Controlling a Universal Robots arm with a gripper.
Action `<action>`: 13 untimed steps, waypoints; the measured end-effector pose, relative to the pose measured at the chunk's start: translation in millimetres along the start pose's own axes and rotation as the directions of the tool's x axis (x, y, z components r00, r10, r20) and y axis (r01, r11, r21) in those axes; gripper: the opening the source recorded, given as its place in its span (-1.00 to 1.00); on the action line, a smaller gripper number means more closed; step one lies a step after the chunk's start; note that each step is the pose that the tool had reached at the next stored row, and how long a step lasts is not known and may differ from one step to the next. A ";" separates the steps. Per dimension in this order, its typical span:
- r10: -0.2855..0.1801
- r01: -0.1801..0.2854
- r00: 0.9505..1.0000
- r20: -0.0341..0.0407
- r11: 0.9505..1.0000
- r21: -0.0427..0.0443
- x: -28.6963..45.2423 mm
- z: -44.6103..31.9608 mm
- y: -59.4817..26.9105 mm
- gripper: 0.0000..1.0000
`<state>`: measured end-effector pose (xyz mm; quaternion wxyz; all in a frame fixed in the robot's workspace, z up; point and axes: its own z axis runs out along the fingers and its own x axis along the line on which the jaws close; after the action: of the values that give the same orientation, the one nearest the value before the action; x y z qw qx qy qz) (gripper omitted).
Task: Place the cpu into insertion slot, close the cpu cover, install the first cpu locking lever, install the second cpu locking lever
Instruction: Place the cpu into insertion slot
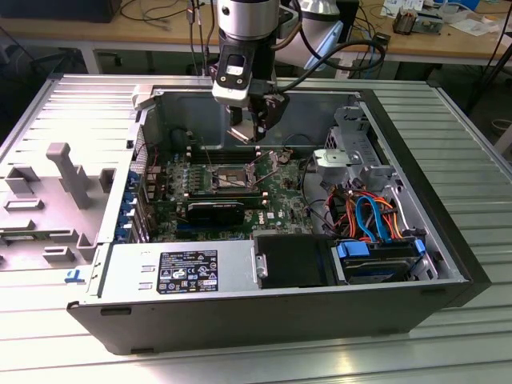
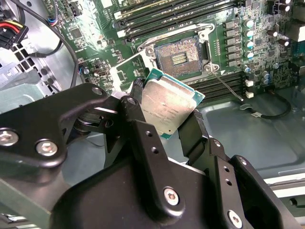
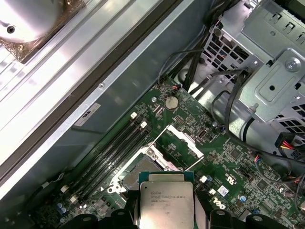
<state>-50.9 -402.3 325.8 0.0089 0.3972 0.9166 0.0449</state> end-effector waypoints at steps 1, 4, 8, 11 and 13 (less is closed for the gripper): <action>0.002 -0.002 1.000 0.000 1.000 0.000 0.0 0.0 0.0 0.09; 0.008 -0.008 1.000 0.001 1.000 0.000 0.0 0.1 0.0 0.09; 0.013 -0.013 1.000 0.001 1.000 0.000 0.0 0.1 0.0 0.09; 0.018 -0.018 1.000 0.002 1.000 0.000 0.0 0.2 0.0 0.09; 0.023 -0.023 1.000 0.002 1.000 0.000 0.0 0.2 0.0 0.09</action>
<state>-50.9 -402.4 325.6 0.0094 0.4075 0.9120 0.0447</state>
